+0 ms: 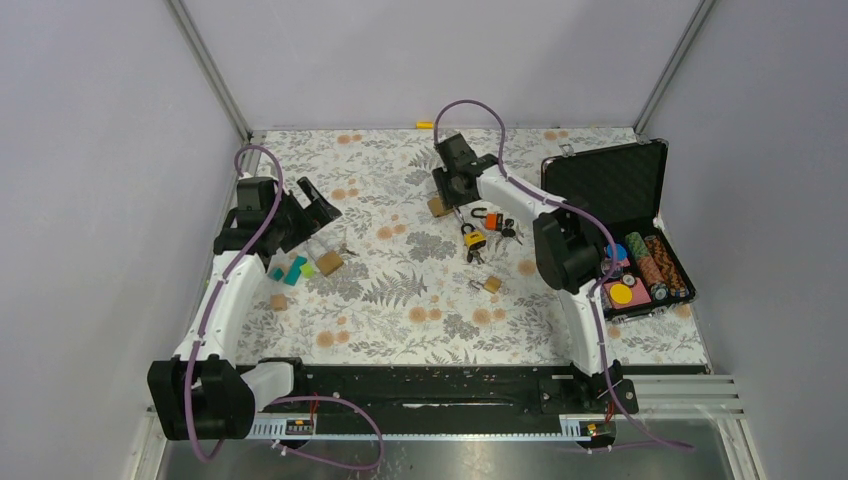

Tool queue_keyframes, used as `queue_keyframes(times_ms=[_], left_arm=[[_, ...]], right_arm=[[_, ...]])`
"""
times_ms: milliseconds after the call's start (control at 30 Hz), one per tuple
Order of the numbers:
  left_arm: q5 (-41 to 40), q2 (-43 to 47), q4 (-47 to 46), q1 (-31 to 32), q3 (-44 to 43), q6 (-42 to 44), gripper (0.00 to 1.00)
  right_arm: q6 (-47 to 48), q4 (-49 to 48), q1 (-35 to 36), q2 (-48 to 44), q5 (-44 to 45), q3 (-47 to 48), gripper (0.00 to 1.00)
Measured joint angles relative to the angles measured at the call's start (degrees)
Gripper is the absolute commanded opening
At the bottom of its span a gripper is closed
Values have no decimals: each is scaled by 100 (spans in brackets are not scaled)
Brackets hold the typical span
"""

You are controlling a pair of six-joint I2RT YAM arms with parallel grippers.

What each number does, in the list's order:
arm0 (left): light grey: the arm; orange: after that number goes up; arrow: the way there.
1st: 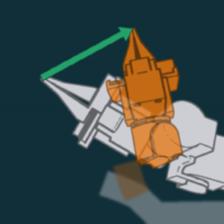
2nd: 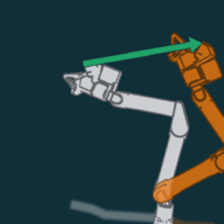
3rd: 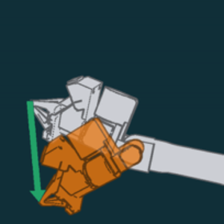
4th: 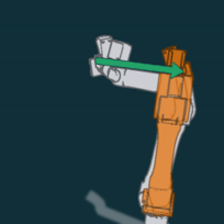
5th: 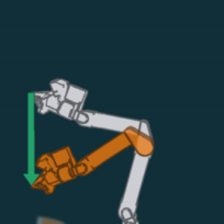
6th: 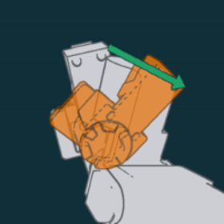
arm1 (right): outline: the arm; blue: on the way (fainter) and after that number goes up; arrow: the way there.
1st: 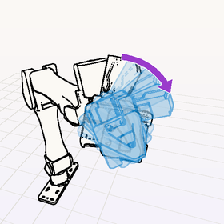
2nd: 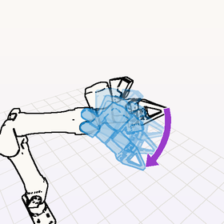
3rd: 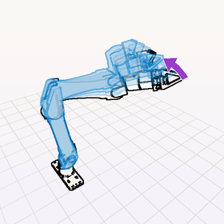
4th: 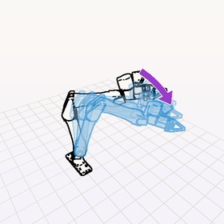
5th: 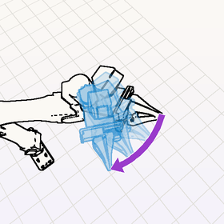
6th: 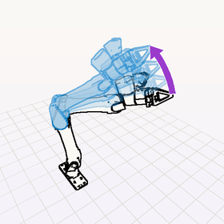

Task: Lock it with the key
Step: Pick up the lock from the center of the board.

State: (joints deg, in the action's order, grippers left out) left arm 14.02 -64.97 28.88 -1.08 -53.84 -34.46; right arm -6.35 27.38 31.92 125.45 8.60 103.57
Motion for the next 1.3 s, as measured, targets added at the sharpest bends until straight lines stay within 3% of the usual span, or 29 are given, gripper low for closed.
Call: queue_keyframes(times_ms=[200,333,700,967,1300], left_arm=[[-39,-2,11,2,-22,0,99],[-37,-42,9,0,-101,0,99],[170,-76,-116,2,-133,15,99],[706,24,-678,315,-133,369,99],[1982,291,-1526,820,-382,916,99]], right_arm=[[177,667,-4,627,286,719,29],[223,868,-4,717,286,813,0],[363,1058,-4,592,295,855,0],[570,1370,-7,-249,33,870,0],[1231,1915,-48,-1779,-1808,863,0]])
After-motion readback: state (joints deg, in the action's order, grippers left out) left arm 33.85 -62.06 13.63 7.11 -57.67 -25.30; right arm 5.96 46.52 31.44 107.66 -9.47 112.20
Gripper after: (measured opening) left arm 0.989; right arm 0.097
